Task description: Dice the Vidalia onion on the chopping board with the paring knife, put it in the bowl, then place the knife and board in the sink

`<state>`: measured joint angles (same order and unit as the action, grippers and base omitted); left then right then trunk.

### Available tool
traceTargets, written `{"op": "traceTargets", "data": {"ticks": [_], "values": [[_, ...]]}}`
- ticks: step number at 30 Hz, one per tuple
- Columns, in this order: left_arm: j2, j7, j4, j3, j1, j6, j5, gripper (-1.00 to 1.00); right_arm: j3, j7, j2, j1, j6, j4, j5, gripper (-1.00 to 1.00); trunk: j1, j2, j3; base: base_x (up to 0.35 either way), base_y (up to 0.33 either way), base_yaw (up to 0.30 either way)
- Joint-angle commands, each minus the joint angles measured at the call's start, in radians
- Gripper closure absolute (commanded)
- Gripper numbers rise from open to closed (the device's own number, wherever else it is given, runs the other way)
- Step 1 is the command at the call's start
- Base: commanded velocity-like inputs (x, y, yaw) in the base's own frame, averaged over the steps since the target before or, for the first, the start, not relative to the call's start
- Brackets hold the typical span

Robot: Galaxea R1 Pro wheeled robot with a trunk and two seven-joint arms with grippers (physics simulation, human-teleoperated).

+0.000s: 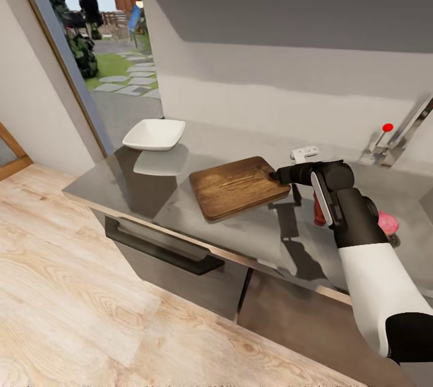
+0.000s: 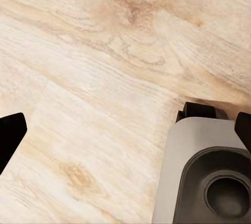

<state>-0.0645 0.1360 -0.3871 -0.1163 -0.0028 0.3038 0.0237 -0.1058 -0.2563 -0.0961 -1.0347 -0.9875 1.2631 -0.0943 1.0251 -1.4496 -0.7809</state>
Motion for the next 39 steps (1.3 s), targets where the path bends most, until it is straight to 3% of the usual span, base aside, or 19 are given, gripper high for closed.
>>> {"op": "traceTargets", "data": {"ticks": [1,28,29,39], "values": [[0.0,0.001,0.0,0.0,0.0,0.003,0.002,-1.0,-0.002,-0.008,-0.001,-0.001,-0.003,0.001,-0.01,-1.0,0.0,0.0,-0.002,0.0,0.0,0.0],[0.0,0.001,0.0,0.0,0.0,0.003,0.002,-1.0,-0.002,-0.008,-0.001,-0.001,-0.003,0.001,-0.01,-1.0,0.0,0.0,-0.037,0.0,0.0,0.0],[0.0,0.001,0.0,0.0,0.0,0.003,0.002,-1.0,-0.002,-0.008,-0.001,-0.001,-0.003,0.001,-0.01,1.0,0.0,0.0,-0.037,0.0,0.0,0.0],[0.0,0.001,0.0,0.0,0.0,0.003,0.002,-1.0,-0.002,-0.008,-0.001,-0.001,-0.003,0.003,-0.012,1.0,0.0,0.0,-0.037,0.0,0.0,0.0]]}}
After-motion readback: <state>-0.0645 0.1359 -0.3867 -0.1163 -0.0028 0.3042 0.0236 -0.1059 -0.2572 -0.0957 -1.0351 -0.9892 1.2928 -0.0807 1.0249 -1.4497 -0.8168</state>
